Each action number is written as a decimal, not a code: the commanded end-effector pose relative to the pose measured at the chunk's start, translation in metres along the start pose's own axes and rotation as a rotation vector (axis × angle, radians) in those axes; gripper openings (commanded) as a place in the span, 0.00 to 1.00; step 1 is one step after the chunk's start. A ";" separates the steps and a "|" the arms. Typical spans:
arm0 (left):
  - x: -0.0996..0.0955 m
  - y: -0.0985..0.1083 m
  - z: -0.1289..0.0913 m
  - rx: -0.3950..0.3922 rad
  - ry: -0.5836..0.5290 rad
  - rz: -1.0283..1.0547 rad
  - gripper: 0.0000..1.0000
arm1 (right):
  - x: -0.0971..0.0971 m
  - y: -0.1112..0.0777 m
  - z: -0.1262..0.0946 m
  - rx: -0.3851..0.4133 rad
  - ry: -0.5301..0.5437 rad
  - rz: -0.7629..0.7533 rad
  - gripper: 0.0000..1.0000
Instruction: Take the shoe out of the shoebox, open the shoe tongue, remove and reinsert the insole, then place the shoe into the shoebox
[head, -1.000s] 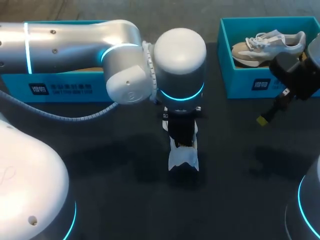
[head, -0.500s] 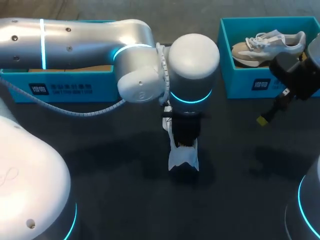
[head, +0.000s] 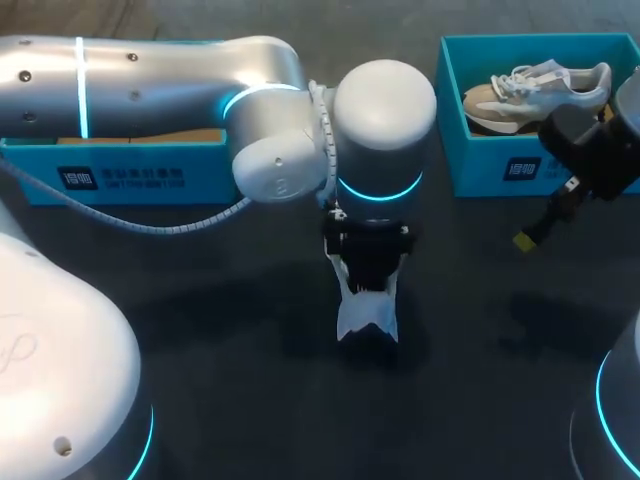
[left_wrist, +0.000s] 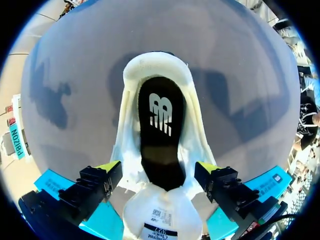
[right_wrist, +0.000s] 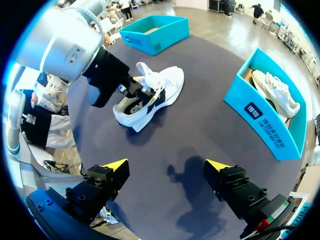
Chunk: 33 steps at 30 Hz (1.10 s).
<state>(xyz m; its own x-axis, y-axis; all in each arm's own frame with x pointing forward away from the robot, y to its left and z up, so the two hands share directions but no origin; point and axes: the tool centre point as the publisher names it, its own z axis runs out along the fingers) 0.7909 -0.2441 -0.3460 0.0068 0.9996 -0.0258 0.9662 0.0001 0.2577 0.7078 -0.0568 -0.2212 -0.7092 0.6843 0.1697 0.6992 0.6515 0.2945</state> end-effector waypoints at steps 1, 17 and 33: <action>0.007 0.002 -0.008 -0.005 -0.012 0.006 1.00 | 0.000 0.001 0.001 0.004 -0.002 0.002 1.00; 0.006 0.023 -0.018 -0.010 -0.030 0.016 1.00 | 0.000 0.001 0.001 0.004 -0.002 0.002 1.00; 0.013 0.046 -0.043 -0.050 -0.040 0.032 1.00 | 0.000 0.001 0.001 0.004 -0.002 0.002 1.00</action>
<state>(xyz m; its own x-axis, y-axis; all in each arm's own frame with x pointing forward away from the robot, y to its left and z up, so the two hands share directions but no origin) 0.8243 -0.2364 -0.2985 0.0449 0.9977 -0.0516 0.9511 -0.0269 0.3079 0.7078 -0.0569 -0.2211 -0.7092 0.6844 0.1696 0.6992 0.6515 0.2945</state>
